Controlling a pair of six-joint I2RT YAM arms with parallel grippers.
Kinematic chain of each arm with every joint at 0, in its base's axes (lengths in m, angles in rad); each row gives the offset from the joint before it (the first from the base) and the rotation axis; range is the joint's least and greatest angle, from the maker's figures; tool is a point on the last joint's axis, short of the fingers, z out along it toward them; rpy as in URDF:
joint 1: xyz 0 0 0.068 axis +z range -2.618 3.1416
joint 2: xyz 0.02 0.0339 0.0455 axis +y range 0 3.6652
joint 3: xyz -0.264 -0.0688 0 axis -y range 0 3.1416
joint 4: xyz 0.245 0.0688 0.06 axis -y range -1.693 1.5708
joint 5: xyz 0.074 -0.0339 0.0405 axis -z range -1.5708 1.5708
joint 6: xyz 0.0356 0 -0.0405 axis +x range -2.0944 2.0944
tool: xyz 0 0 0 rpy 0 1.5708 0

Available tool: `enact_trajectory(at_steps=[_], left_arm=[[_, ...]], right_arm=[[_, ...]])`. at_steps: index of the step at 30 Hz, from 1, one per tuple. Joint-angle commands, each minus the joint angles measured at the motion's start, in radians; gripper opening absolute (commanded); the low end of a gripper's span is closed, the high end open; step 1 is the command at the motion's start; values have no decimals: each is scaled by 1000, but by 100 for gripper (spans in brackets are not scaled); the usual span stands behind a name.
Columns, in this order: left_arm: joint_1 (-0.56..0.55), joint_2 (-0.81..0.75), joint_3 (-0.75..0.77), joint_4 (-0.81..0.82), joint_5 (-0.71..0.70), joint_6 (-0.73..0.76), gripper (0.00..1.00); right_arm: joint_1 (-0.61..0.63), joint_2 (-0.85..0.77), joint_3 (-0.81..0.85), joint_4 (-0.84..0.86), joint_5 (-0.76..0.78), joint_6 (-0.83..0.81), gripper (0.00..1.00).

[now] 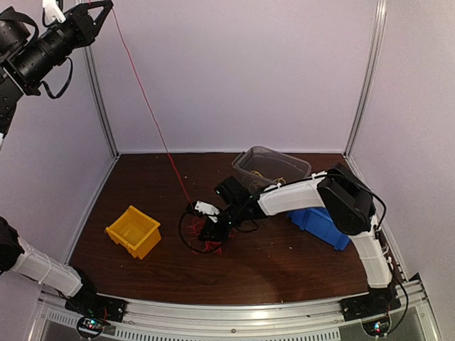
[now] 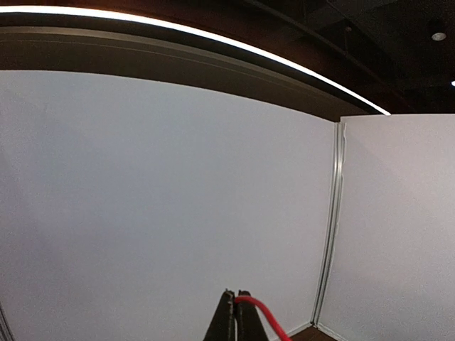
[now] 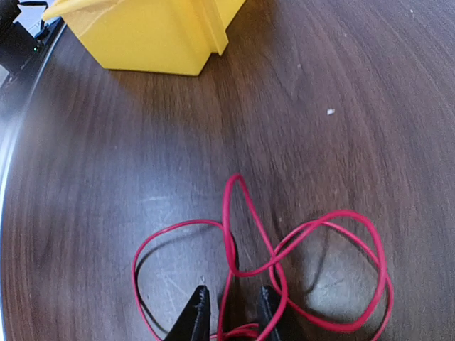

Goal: Untangle the cables

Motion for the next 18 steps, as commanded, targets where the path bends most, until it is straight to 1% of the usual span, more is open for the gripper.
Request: enact_trajectory(at_steps=[1, 3, 5, 6, 8, 12, 18], left_arm=[[4, 1, 110, 81, -98, 84, 0], [4, 4, 157, 97, -111, 107, 0], [4, -6, 172, 128, -132, 134, 0], [4, -14, 177, 146, -148, 141, 0], [4, -31, 182, 187, -178, 189, 0], [4, -61, 179, 258, -230, 243, 0], [4, -58, 156, 250, -225, 239, 0]], right_arm=[[-29, -59, -86, -38, 75, -4, 24], [-45, -71, -116, -35, 82, -4, 24], [-65, -81, -146, -25, 93, 5, 24], [-75, -83, -154, -25, 88, 4, 26], [-94, -83, -157, -45, 85, -9, 33], [-123, -83, -166, -67, 82, -18, 38], [-141, -118, -195, -62, 53, -34, 51]])
